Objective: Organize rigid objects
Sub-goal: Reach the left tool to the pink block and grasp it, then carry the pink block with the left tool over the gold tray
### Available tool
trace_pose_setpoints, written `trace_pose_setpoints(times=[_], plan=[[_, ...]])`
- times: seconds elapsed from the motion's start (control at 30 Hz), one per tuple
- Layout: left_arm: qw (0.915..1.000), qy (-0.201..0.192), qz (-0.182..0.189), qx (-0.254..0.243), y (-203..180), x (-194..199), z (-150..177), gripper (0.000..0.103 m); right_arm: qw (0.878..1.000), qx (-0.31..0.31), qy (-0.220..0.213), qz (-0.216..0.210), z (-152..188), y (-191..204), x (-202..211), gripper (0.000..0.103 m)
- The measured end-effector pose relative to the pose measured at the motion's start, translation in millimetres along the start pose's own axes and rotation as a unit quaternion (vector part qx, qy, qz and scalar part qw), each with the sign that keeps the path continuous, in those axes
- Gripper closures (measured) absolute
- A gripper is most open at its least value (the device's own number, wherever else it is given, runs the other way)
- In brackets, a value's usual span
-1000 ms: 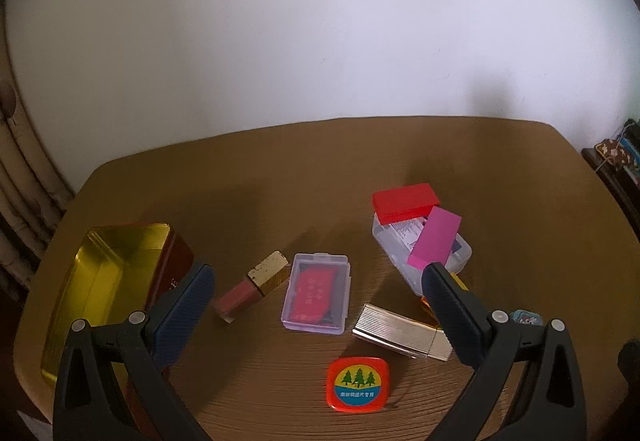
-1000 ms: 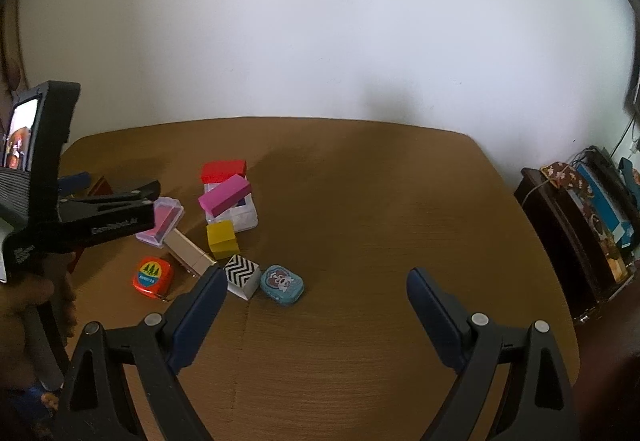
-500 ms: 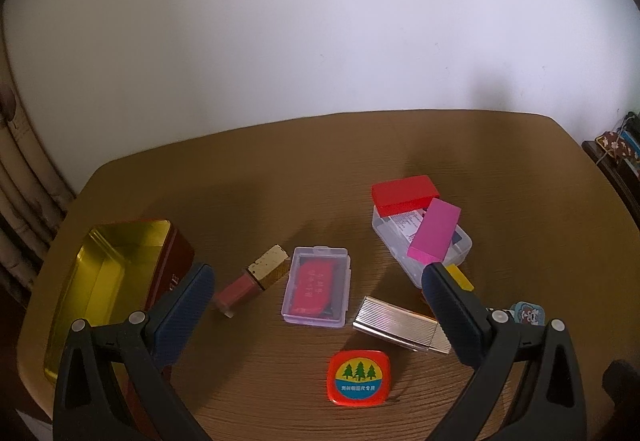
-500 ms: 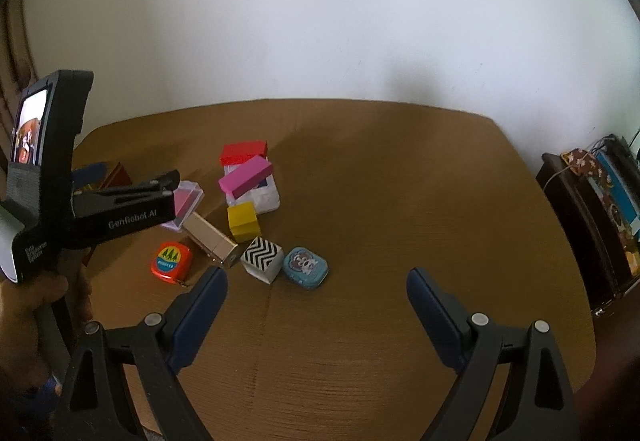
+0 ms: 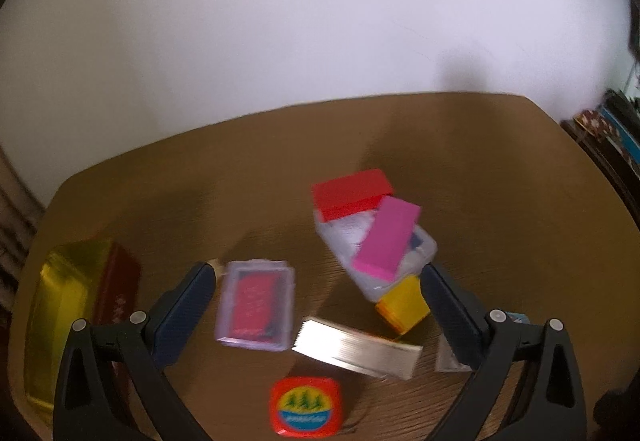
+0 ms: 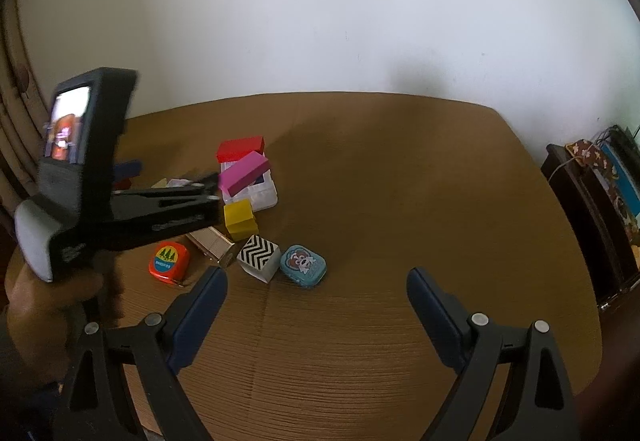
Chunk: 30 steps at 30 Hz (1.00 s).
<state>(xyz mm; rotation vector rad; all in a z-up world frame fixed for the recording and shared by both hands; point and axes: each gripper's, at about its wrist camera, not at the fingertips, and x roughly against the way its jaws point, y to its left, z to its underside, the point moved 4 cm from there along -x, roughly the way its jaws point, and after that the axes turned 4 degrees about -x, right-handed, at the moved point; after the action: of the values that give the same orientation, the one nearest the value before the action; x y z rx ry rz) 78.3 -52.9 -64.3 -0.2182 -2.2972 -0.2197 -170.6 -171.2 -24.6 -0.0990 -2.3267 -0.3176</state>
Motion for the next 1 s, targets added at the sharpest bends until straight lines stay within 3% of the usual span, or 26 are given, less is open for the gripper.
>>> trace_pose_setpoints(times=[0.27,0.6,0.67,0.73,1.0], plan=[[0.9984,0.022,-0.011,-0.051,-28,-35,-13,0.036,1.0,-0.025,0.006,-0.004,-2,-12,-6,0.009],[0.9976,0.037,-0.006,-0.058,-24,-34,-3,0.052,0.999,-0.029,0.016,-0.009,2,-15,-3,0.009],[0.9976,0.038,0.0,-0.058,-22,-31,1,0.068,0.999,-0.028,0.015,-0.01,2,-13,-3,0.009],[0.9975,0.04,0.004,-0.058,-18,-28,5,0.074,1.0,-0.025,0.014,-0.01,3,-13,-3,0.009],[0.9969,0.041,-0.007,-0.067,-21,-32,-8,0.075,1.0,-0.028,0.011,-0.009,3,-13,-3,0.009]])
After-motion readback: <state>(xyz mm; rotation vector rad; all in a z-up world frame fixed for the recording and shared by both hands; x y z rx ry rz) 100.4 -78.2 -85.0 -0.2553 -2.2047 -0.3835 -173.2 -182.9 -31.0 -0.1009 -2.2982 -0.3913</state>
